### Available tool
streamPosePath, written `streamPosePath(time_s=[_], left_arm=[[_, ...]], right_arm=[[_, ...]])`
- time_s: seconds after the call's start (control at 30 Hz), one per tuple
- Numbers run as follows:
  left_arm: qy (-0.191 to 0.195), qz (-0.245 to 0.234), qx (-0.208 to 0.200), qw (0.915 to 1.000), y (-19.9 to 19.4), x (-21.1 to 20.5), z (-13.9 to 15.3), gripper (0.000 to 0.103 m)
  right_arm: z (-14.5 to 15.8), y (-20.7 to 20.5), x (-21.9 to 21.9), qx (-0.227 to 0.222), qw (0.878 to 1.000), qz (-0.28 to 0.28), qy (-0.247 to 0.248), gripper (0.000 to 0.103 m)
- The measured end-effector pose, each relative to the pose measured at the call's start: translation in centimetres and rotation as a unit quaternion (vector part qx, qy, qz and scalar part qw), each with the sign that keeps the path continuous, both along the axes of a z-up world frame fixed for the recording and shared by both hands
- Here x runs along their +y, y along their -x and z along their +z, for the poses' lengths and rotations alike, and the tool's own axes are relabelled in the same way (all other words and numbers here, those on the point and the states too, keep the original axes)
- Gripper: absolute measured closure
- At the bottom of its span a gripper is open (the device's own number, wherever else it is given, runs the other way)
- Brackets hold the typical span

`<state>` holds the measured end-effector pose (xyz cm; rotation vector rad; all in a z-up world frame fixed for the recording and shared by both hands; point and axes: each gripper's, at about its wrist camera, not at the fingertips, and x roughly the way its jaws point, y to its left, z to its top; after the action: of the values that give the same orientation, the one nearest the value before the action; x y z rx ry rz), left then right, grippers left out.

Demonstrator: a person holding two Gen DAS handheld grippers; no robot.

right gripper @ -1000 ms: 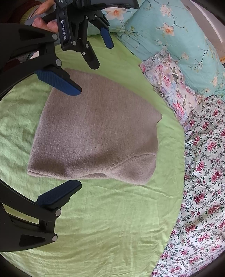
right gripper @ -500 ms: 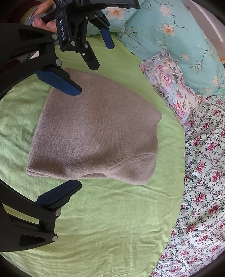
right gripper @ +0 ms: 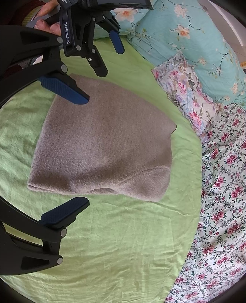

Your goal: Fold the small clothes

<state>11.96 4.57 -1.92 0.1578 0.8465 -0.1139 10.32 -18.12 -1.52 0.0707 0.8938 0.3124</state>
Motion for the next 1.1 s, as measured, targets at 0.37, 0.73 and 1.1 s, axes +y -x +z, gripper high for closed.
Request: streamPosePath(time_s=[0.37,0.73,1.1], left_arm=[[-0.002,-0.006,0.005,1.0,-0.4,-0.2,-0.4,0.005],[-0.003,-0.006,0.001,1.0,-0.6,-0.4,0.0,0.005],[-0.002,0.005,-0.001,1.0,-1.6,0.1,0.3,0.005]], right_arm=[[-0.1,-0.5,-0.1,0.003,1.0,0.0,-0.002,0.005],[0.1,-1.0,-0.3,0.0,1.0,0.0,-0.002,0.005],[0.3,-1.6,-0.3,-0.001,1.0,-0.005,-0.003,0.005]])
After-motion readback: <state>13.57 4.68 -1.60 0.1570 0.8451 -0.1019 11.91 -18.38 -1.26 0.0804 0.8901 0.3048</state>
